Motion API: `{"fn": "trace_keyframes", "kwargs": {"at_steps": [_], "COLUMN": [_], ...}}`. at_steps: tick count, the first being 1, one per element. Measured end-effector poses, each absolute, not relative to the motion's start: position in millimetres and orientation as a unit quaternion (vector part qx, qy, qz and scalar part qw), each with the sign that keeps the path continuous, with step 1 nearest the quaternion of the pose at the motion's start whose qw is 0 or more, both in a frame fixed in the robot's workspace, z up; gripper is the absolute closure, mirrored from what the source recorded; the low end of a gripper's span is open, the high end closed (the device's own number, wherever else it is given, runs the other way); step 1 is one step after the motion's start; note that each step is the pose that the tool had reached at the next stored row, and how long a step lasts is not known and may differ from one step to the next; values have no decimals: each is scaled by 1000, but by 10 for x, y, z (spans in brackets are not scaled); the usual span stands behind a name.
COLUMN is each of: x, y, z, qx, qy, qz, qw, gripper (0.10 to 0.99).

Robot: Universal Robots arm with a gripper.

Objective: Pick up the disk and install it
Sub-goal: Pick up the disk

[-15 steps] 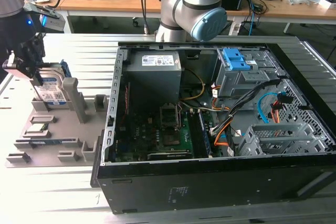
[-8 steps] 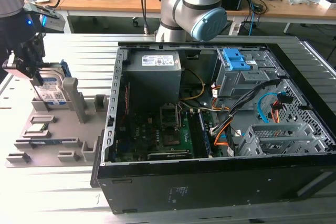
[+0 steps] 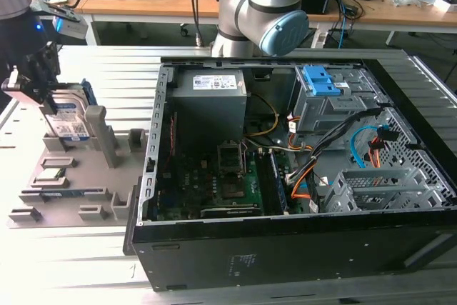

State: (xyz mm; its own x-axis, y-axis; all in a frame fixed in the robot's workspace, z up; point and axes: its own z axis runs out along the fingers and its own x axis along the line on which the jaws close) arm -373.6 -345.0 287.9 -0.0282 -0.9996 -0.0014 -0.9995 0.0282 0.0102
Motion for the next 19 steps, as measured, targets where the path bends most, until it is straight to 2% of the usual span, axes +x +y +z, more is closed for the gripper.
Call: {"fn": "trace_keyframes", "kwargs": {"at_steps": [19], "x": [-3728], "y": [-3450], "z": [3280], "qx": [697], "qy": [-717], "qz": [-4], "qw": [3], "gripper": [722]}}
